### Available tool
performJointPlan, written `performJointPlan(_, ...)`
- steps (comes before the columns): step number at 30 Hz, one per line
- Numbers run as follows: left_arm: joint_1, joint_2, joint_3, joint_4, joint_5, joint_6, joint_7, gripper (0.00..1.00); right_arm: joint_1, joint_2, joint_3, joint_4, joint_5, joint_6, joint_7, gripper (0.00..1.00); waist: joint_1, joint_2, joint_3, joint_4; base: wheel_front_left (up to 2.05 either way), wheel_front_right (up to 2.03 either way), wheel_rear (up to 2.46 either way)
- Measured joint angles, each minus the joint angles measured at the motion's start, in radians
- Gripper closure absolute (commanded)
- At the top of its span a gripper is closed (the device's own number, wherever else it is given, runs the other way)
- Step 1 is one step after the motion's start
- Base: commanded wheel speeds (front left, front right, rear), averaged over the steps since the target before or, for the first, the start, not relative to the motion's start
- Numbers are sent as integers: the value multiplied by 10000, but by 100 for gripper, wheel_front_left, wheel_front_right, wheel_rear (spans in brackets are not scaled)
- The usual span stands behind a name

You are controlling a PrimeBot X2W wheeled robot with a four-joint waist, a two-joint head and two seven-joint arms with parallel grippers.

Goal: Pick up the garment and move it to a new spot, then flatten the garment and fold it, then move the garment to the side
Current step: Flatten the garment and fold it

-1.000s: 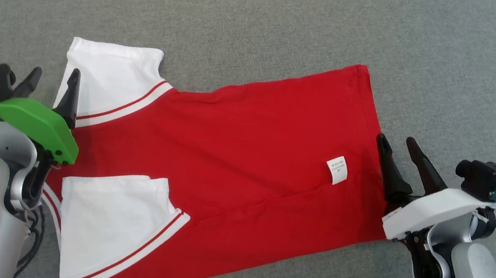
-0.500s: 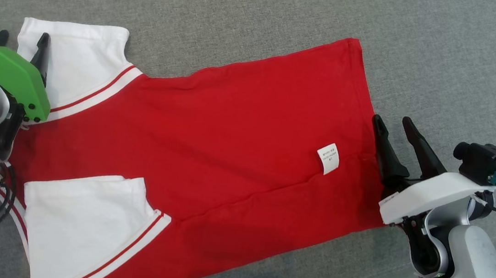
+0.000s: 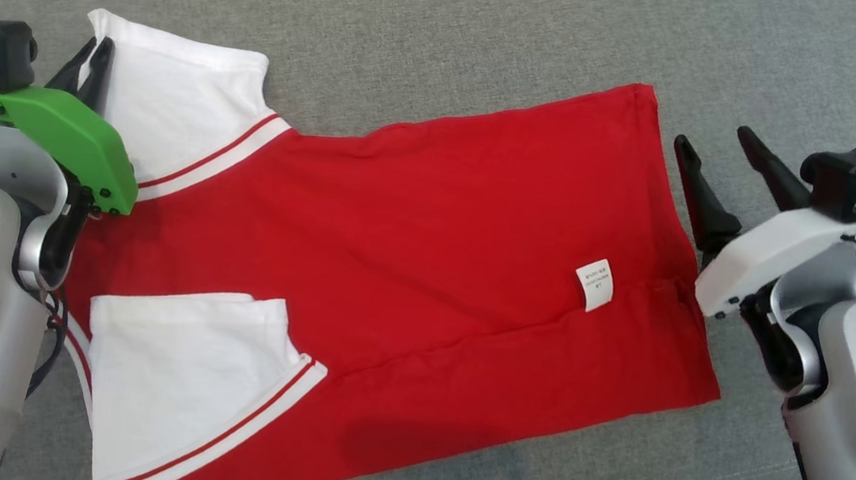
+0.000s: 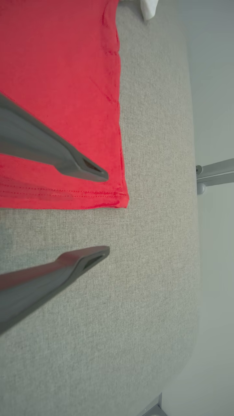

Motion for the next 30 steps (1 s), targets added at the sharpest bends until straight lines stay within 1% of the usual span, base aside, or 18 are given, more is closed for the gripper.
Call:
performJointPlan(3, 227, -157, -40, -378, -10, -8, -355, 100, -783, -359, 257, 696, -364, 0, 372, 0, 0, 0, -61, 273, 0, 0, 0)
performJointPlan(6, 444, -318, -96, -765, -63, 4, -594, 100, -1402, -518, 556, 1490, -366, 0, 700, 0, 0, 0, -99, 564, 0, 0, 0)
performJointPlan(10, 707, -552, -194, -1158, -92, 56, -832, 100, -2063, -894, 782, 2568, -462, 0, 830, 0, 0, 0, -129, 1008, 0, 0, 0)
performJointPlan(16, 930, -673, -330, -1312, -155, 54, -972, 100, -2504, -1074, 1122, 3689, 63, 0, 1152, 0, 0, 0, -176, 1559, 0, 0, 0)
performJointPlan(20, 1014, -723, -382, -1338, -190, 52, -1011, 100, -2579, -1193, 1392, 4042, 309, 0, 1294, 0, 0, 0, -264, 1752, 0, 0, 0)
performJointPlan(21, 1018, -734, -389, -1340, -192, 50, -1034, 100, -2598, -1208, 1440, 4115, 412, 0, 1290, 8, 0, 0, -295, 1773, 0, 0, 0)
performJointPlan(22, 1019, -742, -399, -1344, -198, 44, -1045, 100, -2631, -1233, 1538, 4186, 474, 0, 1290, 24, 0, 0, -327, 1790, 0, 0, 0)
performJointPlan(23, 1028, -744, -407, -1342, -215, 42, -1047, 100, -2663, -1244, 1615, 4265, 491, 0, 1281, 36, 0, 0, -353, 1801, 0, 0, 0)
performJointPlan(24, 1042, -744, -410, -1342, -238, 36, -1049, 100, -2709, -1241, 1685, 4351, 525, 0, 1254, 51, 0, 0, -374, 1808, 0, 0, 0)
performJointPlan(28, 1063, -740, -405, -1346, -303, 2, -1120, 100, -2963, -1179, 1906, 4782, 773, 0, 1093, 71, 0, 0, -388, 1812, 0, 0, 0)
performJointPlan(30, 1096, -732, -378, -1375, -339, 2, -1170, 100, -3126, -1162, 1931, 5051, 848, 2, 878, 85, 0, 0, -376, 1806, 0, 0, 0)
